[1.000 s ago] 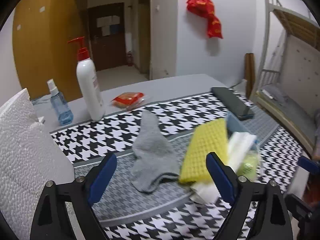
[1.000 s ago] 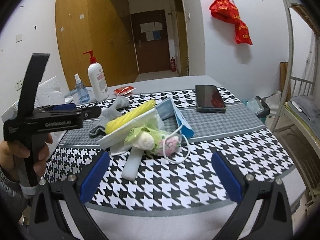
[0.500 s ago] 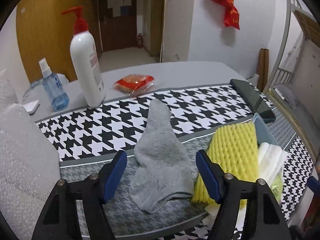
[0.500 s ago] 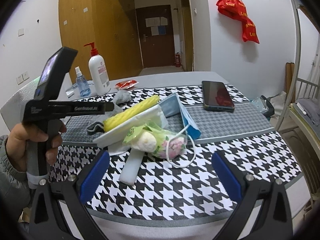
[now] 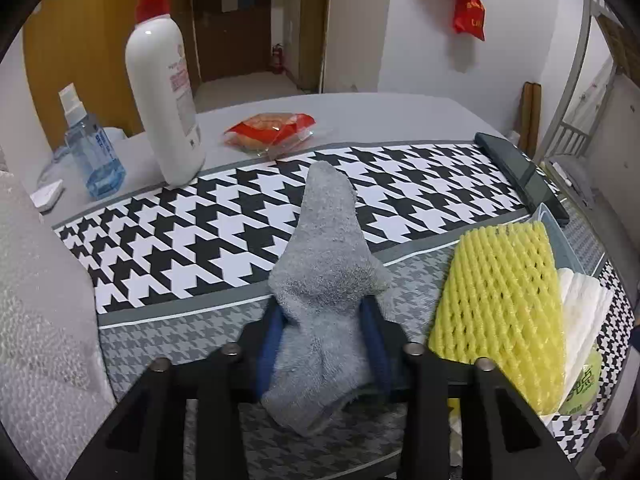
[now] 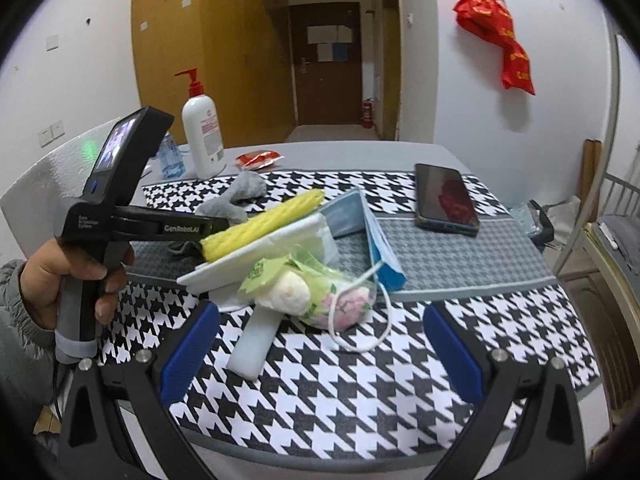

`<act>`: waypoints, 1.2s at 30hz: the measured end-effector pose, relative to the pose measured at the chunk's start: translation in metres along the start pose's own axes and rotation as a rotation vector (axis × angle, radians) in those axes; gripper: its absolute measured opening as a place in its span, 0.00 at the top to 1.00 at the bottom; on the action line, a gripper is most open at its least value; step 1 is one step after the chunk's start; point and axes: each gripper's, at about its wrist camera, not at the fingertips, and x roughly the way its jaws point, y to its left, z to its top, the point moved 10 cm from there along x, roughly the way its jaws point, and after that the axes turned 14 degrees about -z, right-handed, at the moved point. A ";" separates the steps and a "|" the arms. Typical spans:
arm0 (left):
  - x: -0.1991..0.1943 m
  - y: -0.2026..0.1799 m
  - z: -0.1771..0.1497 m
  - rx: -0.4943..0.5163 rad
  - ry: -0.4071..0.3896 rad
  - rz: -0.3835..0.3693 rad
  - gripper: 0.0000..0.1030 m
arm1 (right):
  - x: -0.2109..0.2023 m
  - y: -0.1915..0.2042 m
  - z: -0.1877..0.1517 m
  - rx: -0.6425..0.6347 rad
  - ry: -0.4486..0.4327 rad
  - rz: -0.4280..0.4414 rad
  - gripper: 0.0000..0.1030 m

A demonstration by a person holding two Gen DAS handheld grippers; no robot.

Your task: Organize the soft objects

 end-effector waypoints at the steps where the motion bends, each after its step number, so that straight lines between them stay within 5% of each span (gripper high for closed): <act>1: 0.000 0.000 0.000 0.000 0.002 -0.007 0.74 | 0.001 0.002 0.002 -0.011 -0.002 0.010 0.00; 4: -0.003 0.001 -0.001 -0.001 0.002 -0.038 0.82 | 0.004 0.009 0.004 -0.051 -0.007 0.035 0.00; 11: -0.025 -0.008 -0.001 0.024 -0.067 -0.102 0.83 | 0.011 0.025 0.005 -0.127 -0.004 0.065 0.00; 33: -0.049 -0.018 -0.002 0.020 -0.098 -0.156 0.88 | 0.023 0.028 -0.005 -0.246 0.056 0.025 0.69; 36: -0.052 -0.017 -0.001 0.014 -0.109 -0.145 0.70 | 0.013 0.027 -0.009 -0.227 0.070 0.039 0.74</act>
